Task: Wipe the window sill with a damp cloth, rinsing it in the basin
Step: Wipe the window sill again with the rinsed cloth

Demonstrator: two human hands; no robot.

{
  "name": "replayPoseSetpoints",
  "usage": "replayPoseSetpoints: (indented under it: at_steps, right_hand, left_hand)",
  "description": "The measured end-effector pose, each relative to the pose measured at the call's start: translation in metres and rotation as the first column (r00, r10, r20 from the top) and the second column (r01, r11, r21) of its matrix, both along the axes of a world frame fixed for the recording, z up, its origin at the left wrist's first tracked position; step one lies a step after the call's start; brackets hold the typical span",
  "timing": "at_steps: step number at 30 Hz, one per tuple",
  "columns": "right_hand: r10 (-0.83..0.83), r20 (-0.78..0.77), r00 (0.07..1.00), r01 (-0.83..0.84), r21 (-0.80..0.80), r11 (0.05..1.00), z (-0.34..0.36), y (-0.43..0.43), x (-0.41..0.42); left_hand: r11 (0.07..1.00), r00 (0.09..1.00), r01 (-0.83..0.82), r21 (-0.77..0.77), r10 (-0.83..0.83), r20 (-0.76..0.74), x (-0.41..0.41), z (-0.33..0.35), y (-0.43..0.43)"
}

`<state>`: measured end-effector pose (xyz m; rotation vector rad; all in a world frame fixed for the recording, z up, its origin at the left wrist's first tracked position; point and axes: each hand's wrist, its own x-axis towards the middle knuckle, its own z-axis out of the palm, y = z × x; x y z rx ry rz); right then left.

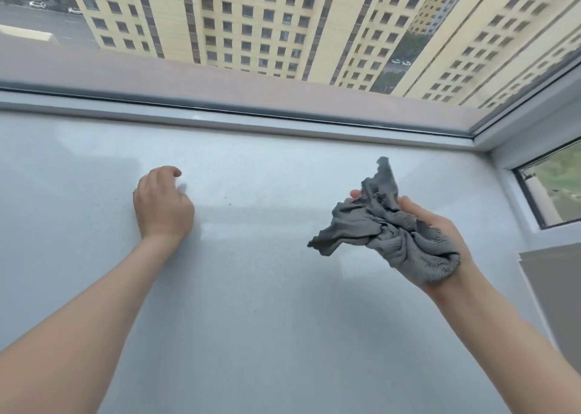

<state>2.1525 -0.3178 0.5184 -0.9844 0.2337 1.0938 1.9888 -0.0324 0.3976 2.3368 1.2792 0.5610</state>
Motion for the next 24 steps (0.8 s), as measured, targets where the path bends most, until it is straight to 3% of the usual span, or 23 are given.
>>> replayPoseSetpoints:
  at_steps: [5, 6, 7, 8, 9, 10, 11, 13, 16, 19, 22, 24]
  right_hand:
    - [0.185, -0.124, 0.975, -0.173, 0.101, 0.98, -0.008, 0.031, -0.065]
    - [0.214, -0.066, 0.975, -0.215, -0.011, 0.976, -0.012, 0.037, -0.07]
    - [0.275, 0.093, 0.957, -0.252, -0.204, 0.946, -0.02, 0.04, -0.073]
    - [0.372, 0.315, 0.873, -0.191, -0.481, 0.856, -0.03, 0.039, -0.074]
    - [0.481, 0.508, 0.714, 0.014, -0.698, 0.716, -0.04, 0.035, -0.073]
    - [0.566, 0.63, 0.532, 0.247, -0.755, 0.608, -0.048, 0.029, -0.072]
    - [0.59, 0.699, 0.405, 0.389, -0.715, 0.581, -0.053, 0.025, -0.074]
    - [0.586, 0.777, 0.227, 0.455, -0.617, 0.642, -0.058, 0.023, -0.089]
    - [0.728, 0.682, -0.07, 0.337, -0.671, 0.661, -0.081, 0.037, -0.125]
    - [0.824, 0.457, -0.334, 0.287, -0.784, 0.551, -0.119, 0.058, -0.151]
    - [0.774, 0.39, -0.499, 0.246, -0.793, 0.557, -0.133, 0.057, -0.128]
    - [0.797, 0.331, -0.505, 0.282, -0.809, 0.515, -0.132, 0.045, -0.085]
  left_hand:
    - [0.999, 0.997, 0.027, -0.044, -0.024, 0.068, -0.008, 0.025, -0.02]
    - [0.998, 0.997, 0.038, -0.042, -0.035, 0.069, -0.011, 0.027, -0.021]
    - [0.998, 0.997, 0.047, -0.037, -0.044, 0.068, -0.014, 0.029, -0.021]
    - [0.998, 0.997, 0.05, -0.031, -0.048, 0.065, -0.018, 0.03, -0.019]
    - [0.998, 0.997, 0.052, -0.023, -0.051, 0.063, -0.021, 0.031, -0.017]
    - [0.998, 0.997, 0.054, -0.014, -0.053, 0.061, -0.025, 0.032, -0.015]
    - [0.999, 0.997, 0.054, -0.008, -0.053, 0.059, -0.028, 0.032, -0.012]
    - [0.998, 0.997, 0.056, -0.004, -0.056, 0.054, -0.034, 0.032, -0.007]
    - [0.997, 0.995, 0.083, 0.007, -0.083, 0.055, -0.037, 0.03, -0.002]
    - [0.989, 0.988, 0.14, 0.043, -0.142, 0.064, -0.035, 0.024, -0.003]
    - [0.979, 0.978, 0.191, 0.072, -0.196, 0.068, -0.028, 0.012, -0.001]
    - [0.972, 0.973, 0.221, 0.08, -0.226, 0.056, -0.027, 0.003, 0.003]
